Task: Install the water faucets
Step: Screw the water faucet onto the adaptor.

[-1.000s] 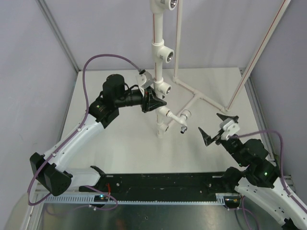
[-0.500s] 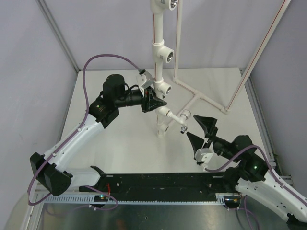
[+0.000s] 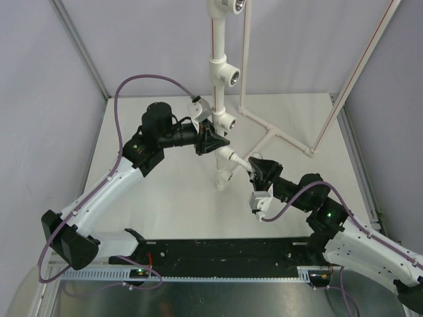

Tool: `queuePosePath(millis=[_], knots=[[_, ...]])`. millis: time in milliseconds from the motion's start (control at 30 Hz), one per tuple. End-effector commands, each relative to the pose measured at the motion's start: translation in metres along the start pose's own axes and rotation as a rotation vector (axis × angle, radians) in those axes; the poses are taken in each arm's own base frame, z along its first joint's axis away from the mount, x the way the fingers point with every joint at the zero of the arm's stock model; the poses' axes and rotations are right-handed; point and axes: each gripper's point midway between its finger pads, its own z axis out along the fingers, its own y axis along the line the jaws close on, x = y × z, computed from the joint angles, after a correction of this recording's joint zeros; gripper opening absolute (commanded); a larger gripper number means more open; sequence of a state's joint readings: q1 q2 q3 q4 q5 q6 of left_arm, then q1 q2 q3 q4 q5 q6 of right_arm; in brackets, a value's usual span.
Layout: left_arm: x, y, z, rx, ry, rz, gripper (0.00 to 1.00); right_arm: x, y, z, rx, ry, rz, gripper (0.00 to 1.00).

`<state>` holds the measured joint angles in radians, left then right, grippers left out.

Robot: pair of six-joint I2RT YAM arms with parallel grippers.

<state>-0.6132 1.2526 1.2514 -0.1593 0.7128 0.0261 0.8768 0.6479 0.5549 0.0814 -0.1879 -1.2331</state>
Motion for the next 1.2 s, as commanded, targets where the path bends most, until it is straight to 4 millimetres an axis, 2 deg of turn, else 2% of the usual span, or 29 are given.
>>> queuePosePath(millis=[0, 67, 100, 200, 333, 433, 533, 633, 667, 733, 767, 867, 900, 933, 1000, 1033, 1067, 1100, 1133, 1167], knots=[[0.042, -0.011, 0.004, 0.027, 0.138, -0.214, 0.16, 0.000, -0.039, -0.002, 0.142, 0.013, 0.112, 0.27], [0.041, -0.011, 0.003, 0.026, 0.136, -0.212, 0.16, 0.001, -0.041, -0.003, 0.167, 0.015, 0.188, 0.10], [0.041, -0.011, 0.003, 0.026, 0.136, -0.211, 0.16, 0.001, -0.041, -0.004, 0.179, 0.014, 0.240, 0.05], [0.041, -0.011, 0.003, 0.028, 0.137, -0.214, 0.16, 0.001, -0.043, -0.006, 0.234, 0.008, 0.462, 0.01], [0.041, -0.012, 0.003, 0.029, 0.136, -0.212, 0.16, -0.009, -0.045, -0.005, 0.352, -0.073, 1.103, 0.00], [0.041, -0.011, 0.003, 0.026, 0.136, -0.212, 0.16, -0.041, -0.042, 0.001, 0.292, -0.228, 1.542, 0.00], [0.041, -0.011, 0.004, 0.026, 0.137, -0.212, 0.16, -0.063, -0.045, 0.005, 0.253, -0.375, 2.081, 0.00], [0.042, -0.010, 0.003, 0.023, 0.137, -0.213, 0.16, -0.068, -0.056, 0.003, 0.274, -0.574, 2.570, 0.00], [0.042, -0.010, 0.004, 0.022, 0.138, -0.213, 0.16, -0.068, -0.054, 0.003, 0.268, -0.632, 2.746, 0.00], [0.042, -0.010, 0.003, 0.024, 0.138, -0.214, 0.16, -0.064, -0.061, -0.003, 0.293, -0.805, 2.981, 0.00], [0.042, -0.010, 0.004, 0.025, 0.139, -0.214, 0.16, -0.060, -0.068, -0.008, -0.306, 0.882, -2.944, 0.00], [0.042, -0.010, 0.003, 0.018, 0.138, -0.211, 0.16, -0.064, -0.087, -0.021, -0.282, 0.994, -2.759, 0.05], [0.043, -0.009, 0.003, 0.016, 0.139, -0.211, 0.16, -0.064, -0.093, -0.025, -0.298, 1.029, -2.736, 0.14], [0.043, -0.010, 0.003, 0.016, 0.139, -0.211, 0.16, -0.065, -0.097, -0.029, -0.318, 1.066, -2.736, 0.24], [0.042, -0.009, 0.003, 0.016, 0.138, -0.211, 0.16, -0.061, -0.100, -0.039, -0.402, 1.137, -2.756, 0.58], [0.042, -0.009, 0.003, 0.016, 0.138, -0.211, 0.16, -0.058, -0.096, -0.045, -0.491, 1.175, -2.827, 0.79], [0.042, -0.010, 0.003, 0.018, 0.138, -0.211, 0.16, -0.055, -0.093, -0.049, 0.555, -1.171, 2.822, 0.89], [0.042, -0.010, 0.003, 0.018, 0.138, -0.211, 0.16, -0.051, -0.089, -0.057, 0.611, -1.121, 2.712, 0.94], [0.042, -0.010, 0.003, 0.018, 0.138, -0.211, 0.16, -0.046, -0.076, -0.054, 0.654, -1.006, 2.644, 0.97], [0.042, -0.010, 0.002, 0.018, 0.137, -0.210, 0.16, -0.041, -0.072, -0.062, 0.692, -0.954, 2.611, 0.98]])
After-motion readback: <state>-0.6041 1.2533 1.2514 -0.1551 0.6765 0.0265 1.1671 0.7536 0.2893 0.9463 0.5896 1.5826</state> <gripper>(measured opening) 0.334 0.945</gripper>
